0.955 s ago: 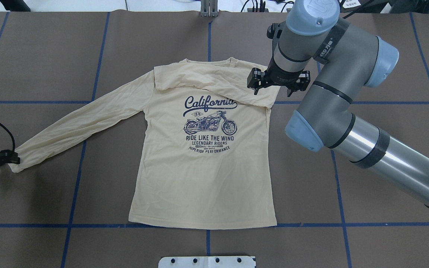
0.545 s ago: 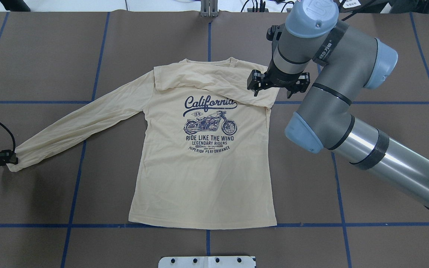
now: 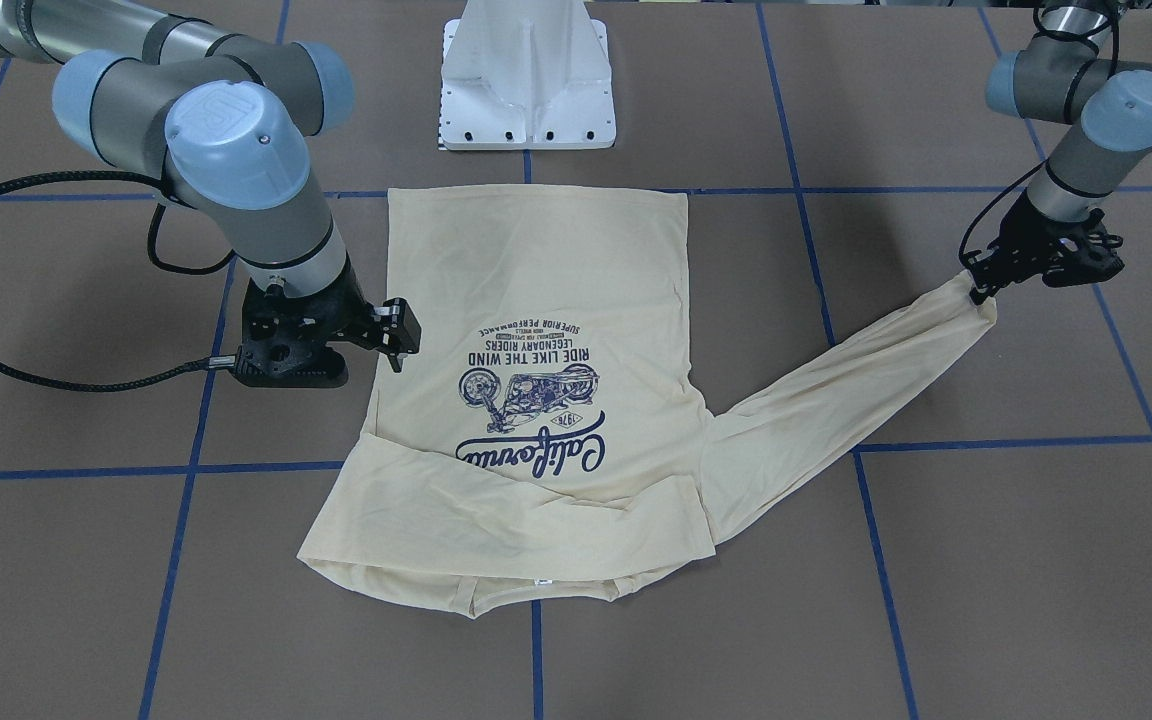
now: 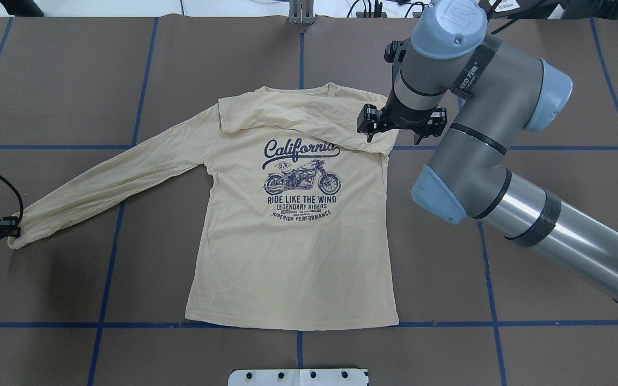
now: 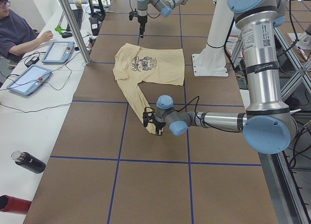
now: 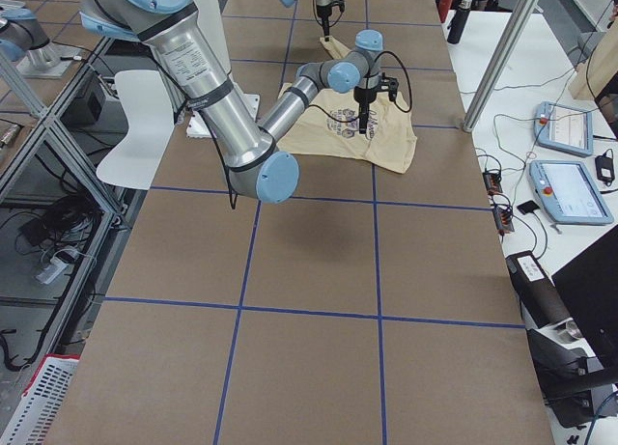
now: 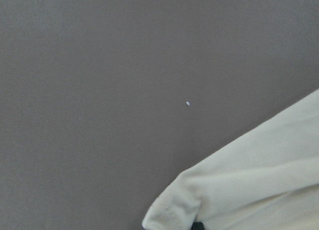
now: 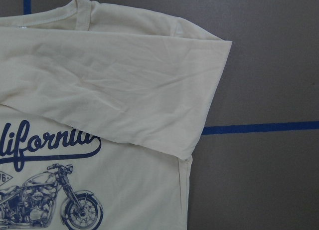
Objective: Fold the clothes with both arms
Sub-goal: 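Lower the left gripper onto the other sleeve cuff and close on it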
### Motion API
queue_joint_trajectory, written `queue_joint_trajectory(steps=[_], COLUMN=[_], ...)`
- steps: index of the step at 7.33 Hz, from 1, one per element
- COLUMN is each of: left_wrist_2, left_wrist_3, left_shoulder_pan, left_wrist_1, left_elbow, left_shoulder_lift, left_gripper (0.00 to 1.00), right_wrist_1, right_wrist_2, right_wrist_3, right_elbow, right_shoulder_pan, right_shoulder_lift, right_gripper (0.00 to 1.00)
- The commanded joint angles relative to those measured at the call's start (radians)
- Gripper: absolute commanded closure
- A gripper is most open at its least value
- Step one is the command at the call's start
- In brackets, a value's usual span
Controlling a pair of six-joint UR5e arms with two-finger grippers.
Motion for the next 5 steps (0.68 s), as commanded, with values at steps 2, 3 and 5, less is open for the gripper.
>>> queue_joint_trajectory(steps=[2,3,5], left_wrist_2=[-0.003,-0.006,-0.038], left_wrist_3=[0.0,0.0,0.011], left_shoulder_pan=[-0.006,-0.006,-0.011], left_wrist_1=[0.009,0.051,0.203], left_elbow=[-0.05,-0.092,-0.229], left_shoulder_lift=[0.011,0.011,-0.001], left_gripper=[1.0,1.0,1.0], right_wrist_1=[0.002,0.002,-0.003], right_wrist_2=[0.001,0.001,0.008], right_wrist_3=[-0.001,-0.001,-0.003], right_elbow=[-0.001,-0.001,0.009], right_shoulder_pan=[0.001,0.001,0.016], right_shoulder_lift=[-0.006,-0.006,-0.022], right_gripper=[0.0,0.0,0.0])
